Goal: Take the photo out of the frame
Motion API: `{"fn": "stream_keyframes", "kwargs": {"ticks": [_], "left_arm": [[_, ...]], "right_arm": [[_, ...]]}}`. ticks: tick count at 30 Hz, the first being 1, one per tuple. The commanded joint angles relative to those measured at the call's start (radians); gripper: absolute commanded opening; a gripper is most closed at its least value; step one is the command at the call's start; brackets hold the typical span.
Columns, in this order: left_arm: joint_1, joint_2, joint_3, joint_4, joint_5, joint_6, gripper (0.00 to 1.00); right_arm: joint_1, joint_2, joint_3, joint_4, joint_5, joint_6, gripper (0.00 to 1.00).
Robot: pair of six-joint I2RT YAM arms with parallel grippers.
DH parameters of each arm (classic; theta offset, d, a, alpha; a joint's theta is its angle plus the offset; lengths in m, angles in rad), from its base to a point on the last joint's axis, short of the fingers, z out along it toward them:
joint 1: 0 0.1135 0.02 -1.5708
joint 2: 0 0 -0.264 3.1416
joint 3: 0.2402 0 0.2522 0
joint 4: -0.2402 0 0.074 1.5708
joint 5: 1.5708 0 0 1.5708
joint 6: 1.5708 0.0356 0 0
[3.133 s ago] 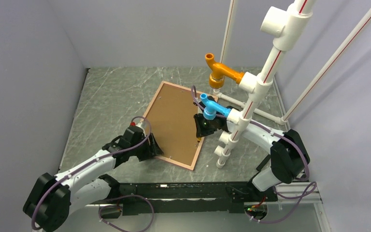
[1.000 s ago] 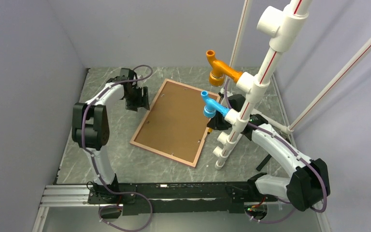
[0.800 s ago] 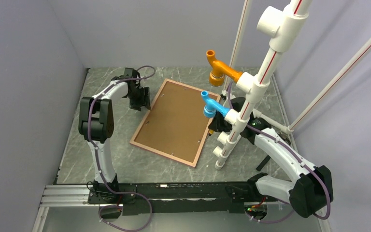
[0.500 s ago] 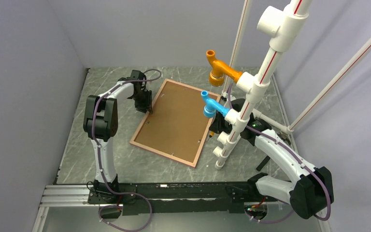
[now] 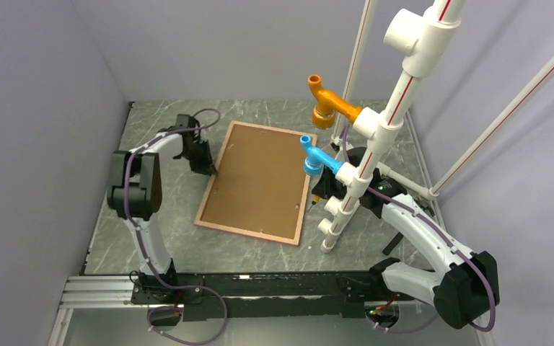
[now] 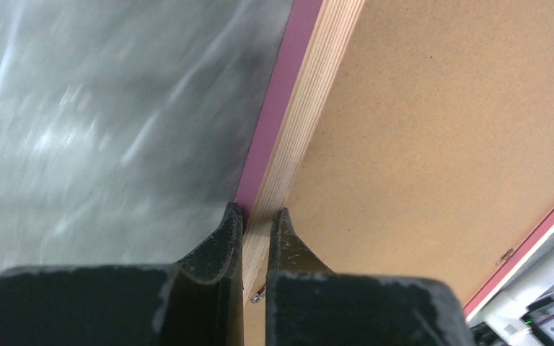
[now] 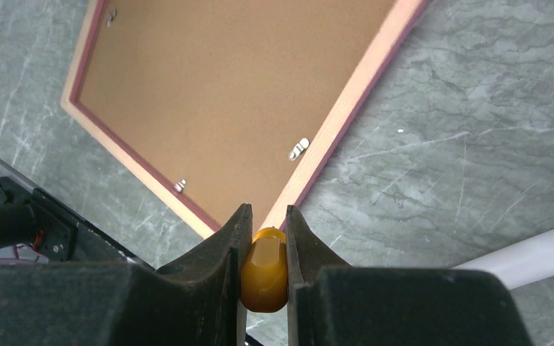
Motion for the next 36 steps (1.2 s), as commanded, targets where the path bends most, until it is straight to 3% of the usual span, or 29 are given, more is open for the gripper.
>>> {"fn": "stream_keyframes", "kwargs": {"ticks": [1,4,7,16,22,27,32,34,36], "left_arm": [[0.111,-0.189,-0.283,0.032,-0.089,-0.313,0.0],[0.119,-0.373,-0.455,0.102,-0.197,-0.445,0.0],[0.109,-0.521,-0.613,0.191,-0.192,-0.552,0.0],[-0.117,-0.851,-0.988,0.429,-0.227,-0.95,0.0],[-0.337,-1.006,-1.054,0.402,-0.399,-1.135,0.0],[-0.373,-1.068,-1.09,0.396,-0.421,-1.137,0.0],[-0.374,-1.096,-1.075,0.384,-0.381,-1.0,0.44],[-0.373,-1.095,-1.057,0.378,-0.348,-0.936,0.56],[-0.374,-1.095,-1.045,0.364,-0.327,-0.879,0.62]], "right_arm": [[-0.003,-0.03,-0.006,0.039,-0.032,0.031,0.0],[-0.003,0.001,-0.019,0.063,-0.063,0.043,0.0],[-0.001,0.046,-0.013,0.095,-0.12,0.051,0.0],[-0.001,0.237,0.093,0.088,-0.254,-0.001,0.0],[-0.003,0.316,0.176,0.023,-0.183,-0.046,0.0],[-0.022,0.355,0.242,-0.045,-0.081,-0.063,0.0],[-0.047,0.387,0.266,-0.108,-0.049,-0.106,0.0],[-0.048,0.389,0.256,-0.117,-0.039,-0.11,0.0],[-0.05,0.396,0.242,-0.115,-0.035,-0.106,0.0]]}}
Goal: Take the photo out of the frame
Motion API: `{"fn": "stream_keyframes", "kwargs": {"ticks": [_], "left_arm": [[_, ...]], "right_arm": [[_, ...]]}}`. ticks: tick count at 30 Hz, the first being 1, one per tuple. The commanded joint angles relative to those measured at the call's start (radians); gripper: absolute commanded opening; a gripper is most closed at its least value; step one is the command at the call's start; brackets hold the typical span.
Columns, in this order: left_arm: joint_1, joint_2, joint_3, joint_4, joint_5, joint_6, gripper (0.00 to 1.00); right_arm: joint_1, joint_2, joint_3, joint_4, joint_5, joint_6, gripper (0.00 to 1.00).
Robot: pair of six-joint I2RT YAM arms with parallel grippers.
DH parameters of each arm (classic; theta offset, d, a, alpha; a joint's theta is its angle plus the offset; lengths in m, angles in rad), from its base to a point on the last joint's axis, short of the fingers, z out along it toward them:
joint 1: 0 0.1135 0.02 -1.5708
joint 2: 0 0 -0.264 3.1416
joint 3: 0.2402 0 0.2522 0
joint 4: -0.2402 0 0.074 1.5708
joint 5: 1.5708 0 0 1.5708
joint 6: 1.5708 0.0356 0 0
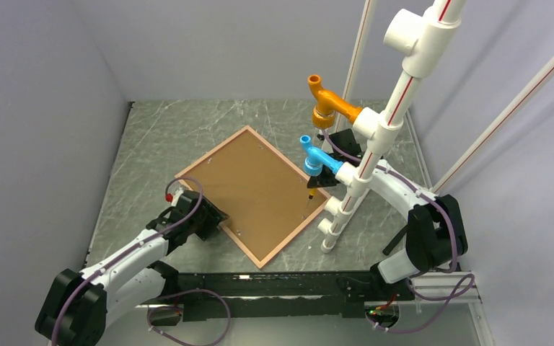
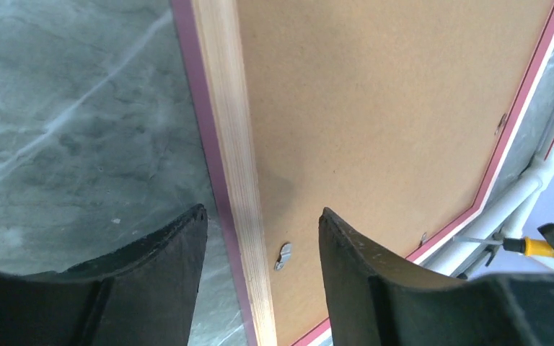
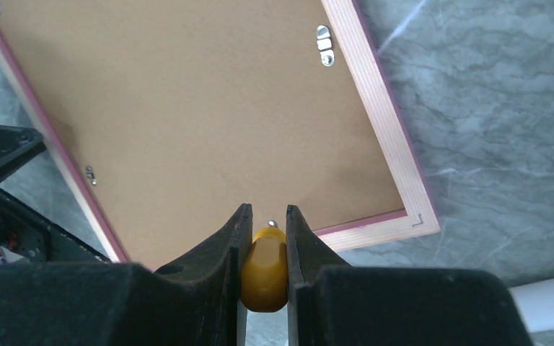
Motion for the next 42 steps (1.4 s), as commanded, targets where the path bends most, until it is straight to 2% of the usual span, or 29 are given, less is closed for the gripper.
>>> {"fn": "stream_keyframes", "kwargs": {"ticks": [1,9,17,23,32,42], "left_arm": [[-0.004,-0.017,0.045,0.008,0.066,0.144,0.63],[-0.004,-0.096,-0.034,0.096,0.204,0.234,0.64],[-0.006,-0.036,-0.094,0.208,0.278,0.224,0.61],[-0.01,0.017,-0.092,0.228,0.262,0.248,0.6],[-0.041,0.058,-0.128,0.312,0.257,0.197,0.57],[-0.09,0.065,-0.131,0.318,0.225,0.165,0.56]], "right_arm": [[-0.002,0.016,0.008,-0.038,0.038,-0.025,0.0],[-0.003,0.038,0.016,-0.023,0.041,-0.015,0.0],[-0.004,0.074,0.012,-0.026,0.06,-0.023,0.0],[-0.002,0.091,-0.014,-0.002,-0.01,-0.003,0.0],[-0.001,0.048,-0.082,0.053,-0.127,0.063,0.0],[0.0,0.048,-0.121,0.187,-0.283,0.198,0.0]]}}
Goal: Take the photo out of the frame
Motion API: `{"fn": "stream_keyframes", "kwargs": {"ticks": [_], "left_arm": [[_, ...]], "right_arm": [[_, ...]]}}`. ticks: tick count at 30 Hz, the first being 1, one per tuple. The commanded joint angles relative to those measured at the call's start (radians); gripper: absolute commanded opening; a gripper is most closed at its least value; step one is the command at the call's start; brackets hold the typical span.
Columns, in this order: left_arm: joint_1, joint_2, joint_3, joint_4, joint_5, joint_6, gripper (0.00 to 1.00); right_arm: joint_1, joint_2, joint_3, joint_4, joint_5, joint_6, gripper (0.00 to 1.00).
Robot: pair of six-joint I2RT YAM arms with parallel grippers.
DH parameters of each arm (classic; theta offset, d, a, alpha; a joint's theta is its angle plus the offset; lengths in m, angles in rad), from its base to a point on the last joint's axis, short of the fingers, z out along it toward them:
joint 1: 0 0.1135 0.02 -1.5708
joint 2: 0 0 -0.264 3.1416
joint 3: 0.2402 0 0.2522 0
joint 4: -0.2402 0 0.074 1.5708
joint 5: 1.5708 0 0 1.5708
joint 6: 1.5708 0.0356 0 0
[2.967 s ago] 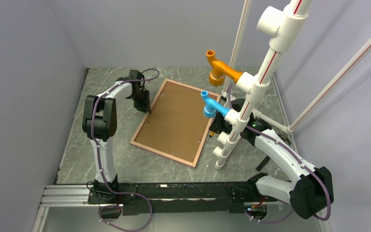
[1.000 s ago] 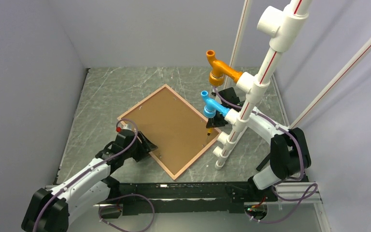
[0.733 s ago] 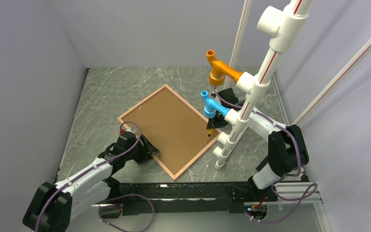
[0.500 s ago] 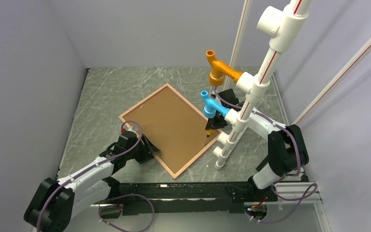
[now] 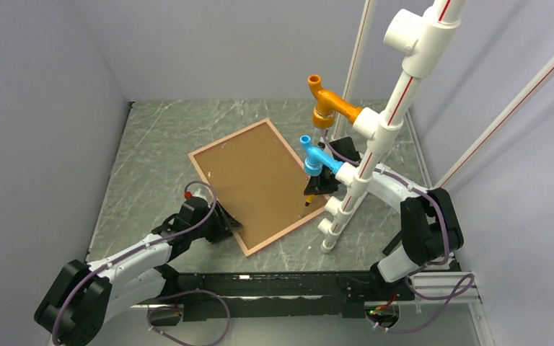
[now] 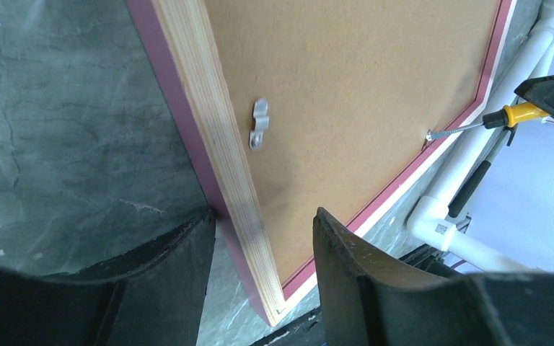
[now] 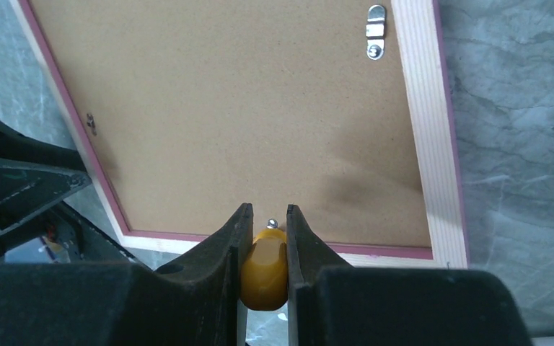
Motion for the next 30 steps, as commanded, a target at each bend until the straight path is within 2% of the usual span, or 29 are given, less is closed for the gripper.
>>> {"fn": "stream_keyframes", "kwargs": {"ticks": [1,9,13,18,23,30], "left_arm": [[-0.033,0.029,-0.034,0.05,-0.008,-0.036,0.55],[-0.077,0.043,-0.104,0.133,0.008,-0.088,0.38],[-0.107,0.025,-0.114,0.131,0.0,-0.107,0.37],[-0.11,-0.054,-0.101,0.027,-0.03,-0.086,0.5],[-0.11,-0.196,-0.04,-0.161,-0.073,-0.018,0.61],[-0.108,-0.291,0.076,-0.336,-0.111,0.066,0.69]], "right_arm": [[0.021,-0.01,-0.032,0.095,-0.193,0.146,0.0],[0.022,-0.01,-0.033,0.102,-0.173,0.158,0.0],[0.023,0.003,-0.041,0.143,-0.215,0.184,0.0],[0.022,-0.028,-0.006,0.095,-0.161,0.148,0.0],[0.019,-0.116,0.073,-0.1,0.071,0.047,0.0],[0.0,-0.177,0.154,-0.204,0.32,0.009,0.0]]}}
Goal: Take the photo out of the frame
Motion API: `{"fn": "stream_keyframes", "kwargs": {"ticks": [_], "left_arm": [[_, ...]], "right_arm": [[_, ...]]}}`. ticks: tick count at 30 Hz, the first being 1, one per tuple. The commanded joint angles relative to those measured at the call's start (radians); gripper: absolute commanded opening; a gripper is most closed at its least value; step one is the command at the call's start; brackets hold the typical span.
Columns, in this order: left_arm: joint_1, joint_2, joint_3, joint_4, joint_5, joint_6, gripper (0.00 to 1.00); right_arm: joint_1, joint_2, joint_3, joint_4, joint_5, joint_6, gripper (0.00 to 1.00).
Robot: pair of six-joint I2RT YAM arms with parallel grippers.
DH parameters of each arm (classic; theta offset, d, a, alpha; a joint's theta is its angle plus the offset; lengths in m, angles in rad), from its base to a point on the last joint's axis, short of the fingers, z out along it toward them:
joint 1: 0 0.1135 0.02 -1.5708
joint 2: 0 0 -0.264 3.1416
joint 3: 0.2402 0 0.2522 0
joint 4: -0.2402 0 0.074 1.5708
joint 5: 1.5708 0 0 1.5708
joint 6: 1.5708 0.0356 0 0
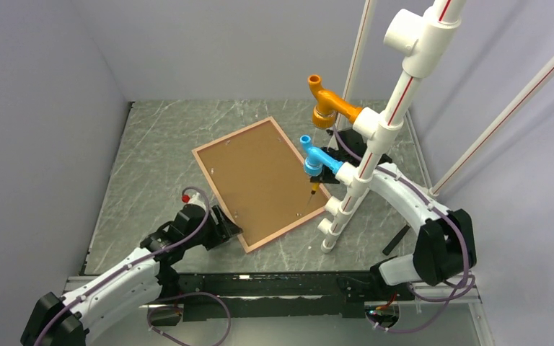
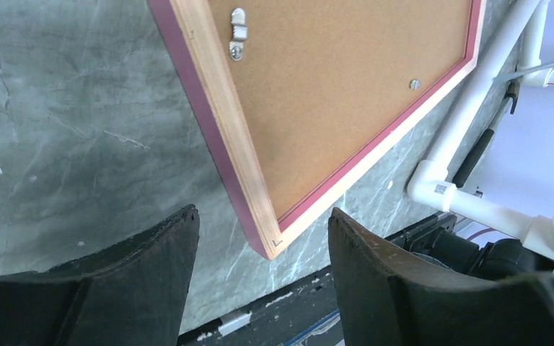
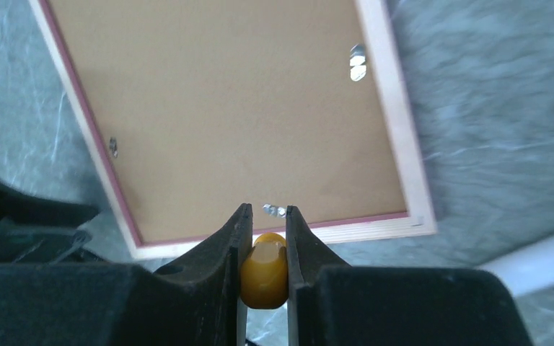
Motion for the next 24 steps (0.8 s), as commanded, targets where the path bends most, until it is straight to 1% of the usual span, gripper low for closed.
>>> {"fn": "stream_keyframes", "kwargs": {"ticks": [1,5,9,14,16,20,22,23,24], "left_arm": [[-0.003,-0.02,0.104,-0.144,-0.028,0.084,0.69],[-0.002,-0.018,0.15,-0.201,-0.015,0.112,0.71],[-0.002,-0.037,0.161,-0.232,-0.002,0.12,0.72],[-0.001,-0.045,0.157,-0.246,0.027,0.112,0.74],[0.001,-0.04,0.157,-0.249,0.036,0.109,0.75],[0.0,-0.031,0.163,-0.252,0.048,0.111,0.75],[0.002,-0.023,0.171,-0.26,0.044,0.114,0.75],[0.006,-0.017,0.174,-0.262,0.042,0.113,0.77],[0.015,-0.008,0.174,-0.266,0.042,0.1,0.8]], "right_arm": [[-0.021,-0.043,0.074,-0.084,0.221,-0.03,0.0],[-0.042,-0.004,0.119,-0.163,0.48,-0.039,0.0],[-0.05,0.072,0.158,-0.184,0.624,-0.079,0.0],[-0.05,0.144,0.19,-0.151,0.661,-0.171,0.0],[-0.048,0.196,0.22,-0.174,0.698,-0.197,0.0],[-0.048,0.29,0.257,-0.156,0.76,-0.264,0.0],[-0.048,0.337,0.296,-0.158,0.764,-0.283,0.0],[-0.047,0.357,0.313,-0.152,0.754,-0.293,0.0],[-0.047,0.375,0.323,-0.139,0.743,-0.301,0.0]]}}
